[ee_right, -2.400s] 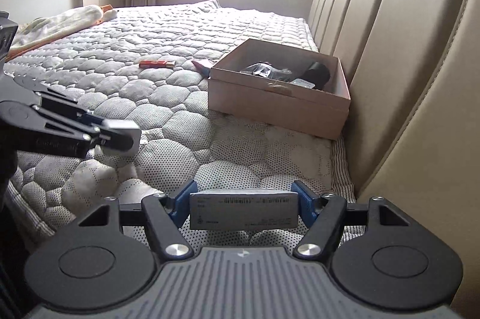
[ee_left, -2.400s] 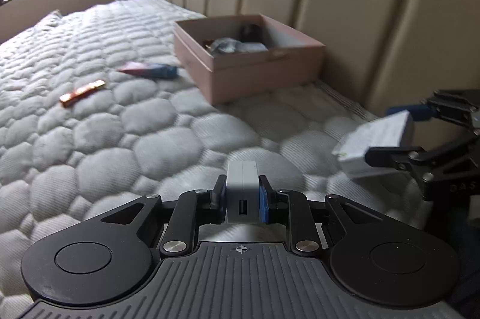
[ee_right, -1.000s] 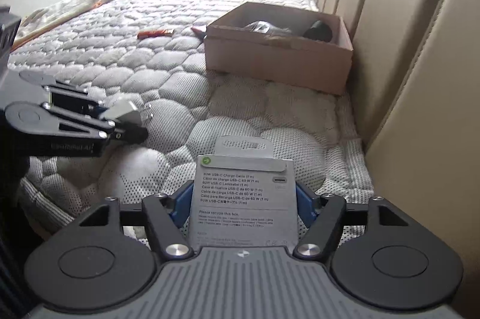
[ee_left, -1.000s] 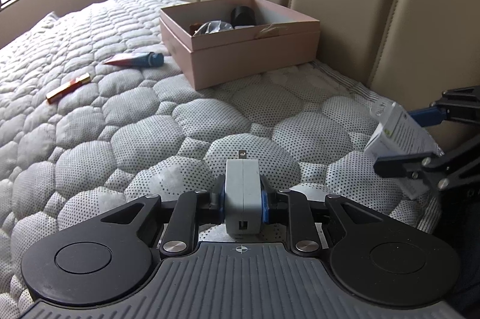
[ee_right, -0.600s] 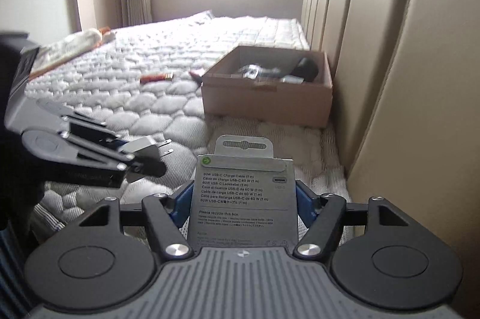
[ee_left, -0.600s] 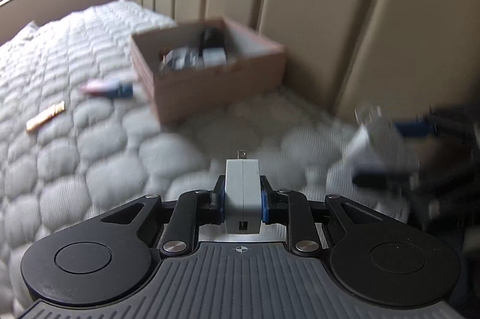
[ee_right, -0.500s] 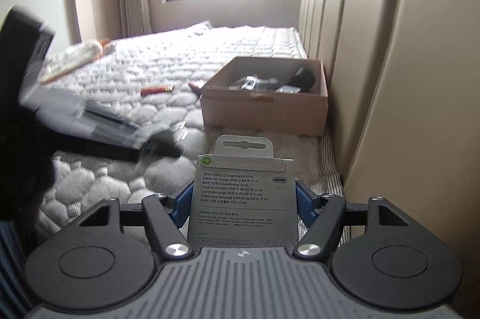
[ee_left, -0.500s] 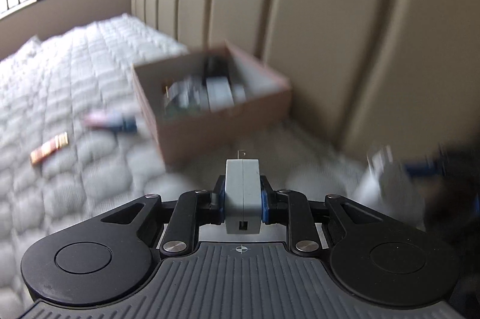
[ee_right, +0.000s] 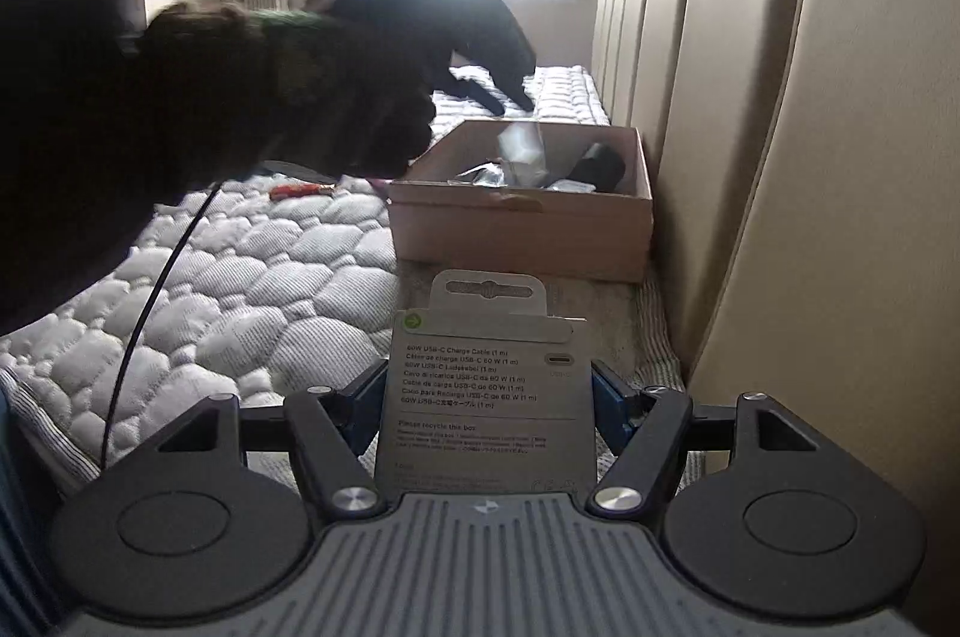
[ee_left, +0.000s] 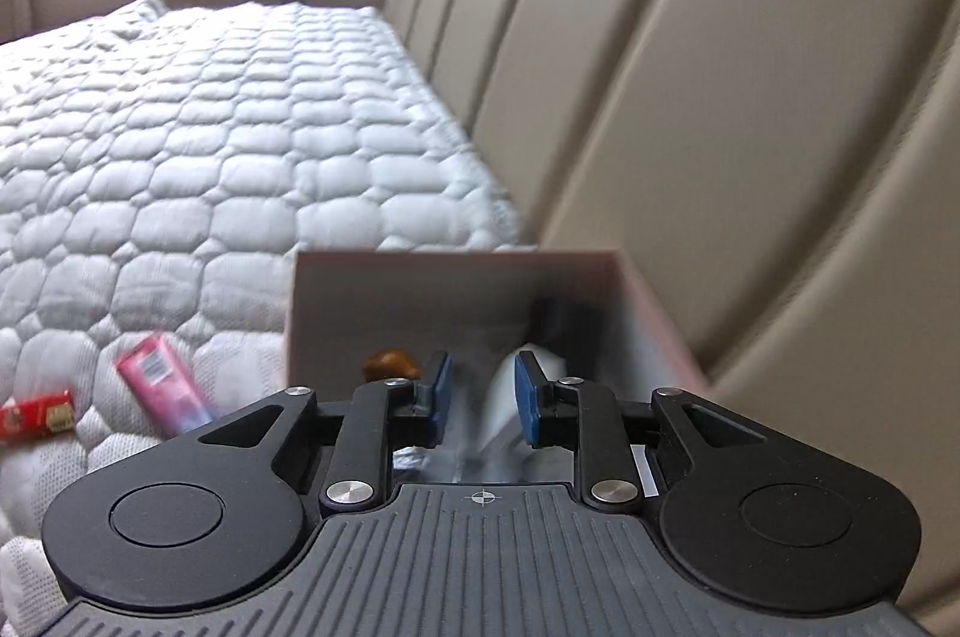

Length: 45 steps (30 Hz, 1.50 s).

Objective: Organize rigid objects
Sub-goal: 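Drop the charger plug into the pink box with the left tool while the right tool holds the package, then lower the cable package into the pink box and open the right tool, then grasp the pink-and-blue tube with the right tool and lift it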

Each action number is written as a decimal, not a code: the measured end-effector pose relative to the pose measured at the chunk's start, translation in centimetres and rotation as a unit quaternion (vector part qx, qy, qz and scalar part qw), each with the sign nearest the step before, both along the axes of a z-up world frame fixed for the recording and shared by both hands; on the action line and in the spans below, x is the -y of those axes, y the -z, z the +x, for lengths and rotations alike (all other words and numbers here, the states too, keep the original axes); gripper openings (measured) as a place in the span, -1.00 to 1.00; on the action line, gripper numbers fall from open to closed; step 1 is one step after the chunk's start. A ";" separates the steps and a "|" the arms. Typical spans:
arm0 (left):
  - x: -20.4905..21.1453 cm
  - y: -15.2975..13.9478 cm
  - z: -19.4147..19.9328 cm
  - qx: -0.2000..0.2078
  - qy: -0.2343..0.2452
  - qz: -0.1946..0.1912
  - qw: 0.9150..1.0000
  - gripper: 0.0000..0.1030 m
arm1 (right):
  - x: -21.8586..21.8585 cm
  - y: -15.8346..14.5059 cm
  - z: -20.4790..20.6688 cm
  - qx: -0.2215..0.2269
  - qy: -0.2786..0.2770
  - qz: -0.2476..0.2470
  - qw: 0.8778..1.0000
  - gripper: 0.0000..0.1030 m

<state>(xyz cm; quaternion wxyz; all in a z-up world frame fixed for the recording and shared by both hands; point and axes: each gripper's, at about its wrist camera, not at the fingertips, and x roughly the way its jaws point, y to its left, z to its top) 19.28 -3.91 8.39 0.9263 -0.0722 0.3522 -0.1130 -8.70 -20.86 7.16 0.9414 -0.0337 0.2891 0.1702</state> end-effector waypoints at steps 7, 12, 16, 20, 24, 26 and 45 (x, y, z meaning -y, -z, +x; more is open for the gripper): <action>-4.3 0.3 -6.6 0.040 0.024 -0.050 0.998 -0.51 | -0.8 0.0 0.7 -0.013 0.009 -0.029 0.999 0.33; -8.3 1.4 -13.1 0.048 0.059 -0.040 0.996 -0.51 | -2.4 0.5 1.9 -0.035 0.004 -0.059 0.998 0.33; -10.5 3.4 -16.2 0.049 0.086 -0.043 0.994 -0.51 | -3.1 0.1 3.4 -0.058 0.012 -0.079 0.995 0.33; -12.3 4.4 -17.0 0.033 0.081 -0.080 0.993 -0.51 | -3.3 -1.9 5.8 -0.068 0.031 -0.095 0.993 0.33; -13.1 3.5 -17.4 0.039 0.082 -0.084 0.992 -0.51 | -3.5 -6.5 10.1 -0.048 0.070 -0.071 0.994 0.33; -13.6 3.6 -17.5 0.036 0.075 -0.084 0.993 -0.51 | -3.9 -8.8 13.3 -0.026 0.093 -0.050 0.994 0.34; -27.3 3.6 -13.4 0.008 -0.182 -0.069 0.981 -0.51 | -24.6 -1.3 28.1 -0.135 -0.067 -0.141 0.979 0.04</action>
